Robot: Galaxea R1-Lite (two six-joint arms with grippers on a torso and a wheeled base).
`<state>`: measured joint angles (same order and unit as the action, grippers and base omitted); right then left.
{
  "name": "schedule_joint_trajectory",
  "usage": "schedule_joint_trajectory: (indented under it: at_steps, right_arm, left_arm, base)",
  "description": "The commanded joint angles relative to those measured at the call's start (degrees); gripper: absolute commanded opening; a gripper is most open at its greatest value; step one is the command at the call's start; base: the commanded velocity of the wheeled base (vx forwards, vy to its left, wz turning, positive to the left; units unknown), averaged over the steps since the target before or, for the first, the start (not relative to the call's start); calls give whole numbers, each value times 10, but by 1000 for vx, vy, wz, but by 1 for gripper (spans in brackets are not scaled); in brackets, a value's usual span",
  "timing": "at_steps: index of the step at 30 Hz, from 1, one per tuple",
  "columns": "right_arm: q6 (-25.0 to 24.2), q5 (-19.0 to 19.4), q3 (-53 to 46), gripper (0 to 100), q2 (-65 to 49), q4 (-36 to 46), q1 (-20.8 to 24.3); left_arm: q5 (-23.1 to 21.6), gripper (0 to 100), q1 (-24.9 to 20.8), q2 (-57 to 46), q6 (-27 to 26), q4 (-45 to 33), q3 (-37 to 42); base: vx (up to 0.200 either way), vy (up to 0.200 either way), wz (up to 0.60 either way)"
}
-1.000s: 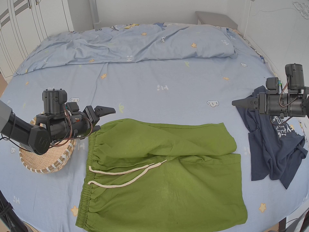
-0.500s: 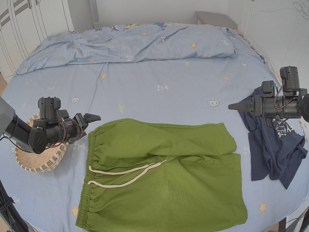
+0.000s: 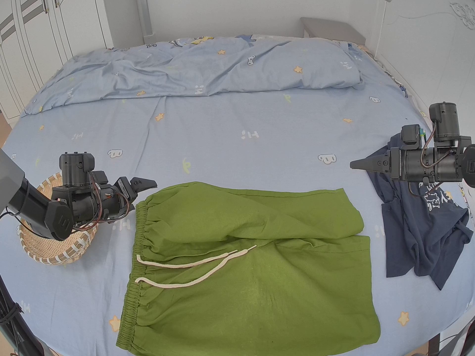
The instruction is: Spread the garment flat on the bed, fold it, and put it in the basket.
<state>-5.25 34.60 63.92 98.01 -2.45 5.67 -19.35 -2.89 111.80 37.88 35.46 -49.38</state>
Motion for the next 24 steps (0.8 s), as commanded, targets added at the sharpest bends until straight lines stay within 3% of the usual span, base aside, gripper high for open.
schedule_joint_trajectory:
  at_steps: [1, 13, 24]
  right_arm:
    - [0, 0, 1, 100, 3, 0, 0]
    - [0, -1, 1, 100, 10, 0, 1]
    - [-1, -1, 1, 100, 10, -1, 7]
  left_arm:
    - [0, 100, -9, 33, 1, 25, 1]
    - [3, 100, 1, 52, -2, 35, -4]
    - [2, 100, -12, 91, 4, 92, -11]
  base:
    - [0, 0, 0]
    - [0, 0, 0]
    - [0, 0, 0]
